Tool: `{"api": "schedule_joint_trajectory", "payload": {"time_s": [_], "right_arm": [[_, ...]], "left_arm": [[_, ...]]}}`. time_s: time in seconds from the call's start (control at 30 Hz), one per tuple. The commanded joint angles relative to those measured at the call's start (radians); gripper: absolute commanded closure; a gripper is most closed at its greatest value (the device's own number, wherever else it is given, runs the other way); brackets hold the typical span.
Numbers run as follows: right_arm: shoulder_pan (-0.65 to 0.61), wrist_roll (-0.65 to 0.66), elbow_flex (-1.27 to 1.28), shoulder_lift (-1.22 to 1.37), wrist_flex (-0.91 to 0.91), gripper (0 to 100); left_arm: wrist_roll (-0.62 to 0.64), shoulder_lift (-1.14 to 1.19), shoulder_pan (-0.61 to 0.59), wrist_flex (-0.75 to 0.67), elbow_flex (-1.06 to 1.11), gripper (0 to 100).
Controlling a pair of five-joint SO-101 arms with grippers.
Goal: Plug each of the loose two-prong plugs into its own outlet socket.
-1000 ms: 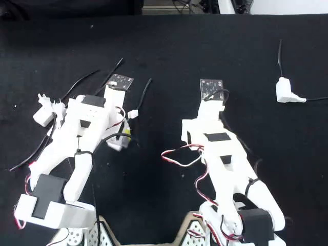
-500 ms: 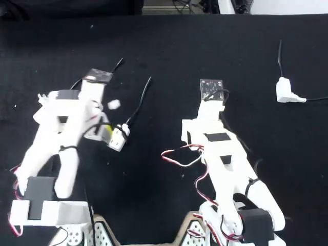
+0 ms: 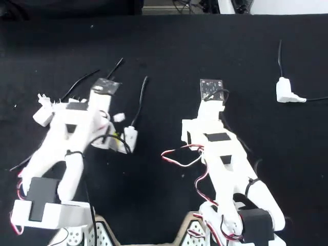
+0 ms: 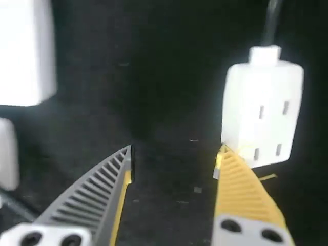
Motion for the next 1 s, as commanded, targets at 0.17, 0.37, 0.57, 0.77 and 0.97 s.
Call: {"api": "schedule_joint_trajectory", "payload": {"time_s": [0.17,0.37,0.57,0.77,0.97], "right_arm": [[0.020,-0.003,-0.053,-0.039,0.002,88.3],[0.021,-0.003,-0.053,-0.039,0.002,88.3],[0.028,-0.006,-0.053,-0.047,0.005,88.3],[0.106,-0.069,-0.061,-0.048,0.009,88.3],[0.121,-0.101,-0.068,-0.047,0.011,88.3]], "left_arm": [[0.163,-0.037,0.234,-0.014,-0.004,74],[0.275,-0.032,0.354,-0.031,-0.028,74],[0.379,-0.034,0.387,-0.092,-0.073,74],[0.396,-0.043,0.357,0.002,-0.185,74],[0.404,0.000,0.265,-0.028,-0.311,74]]}}
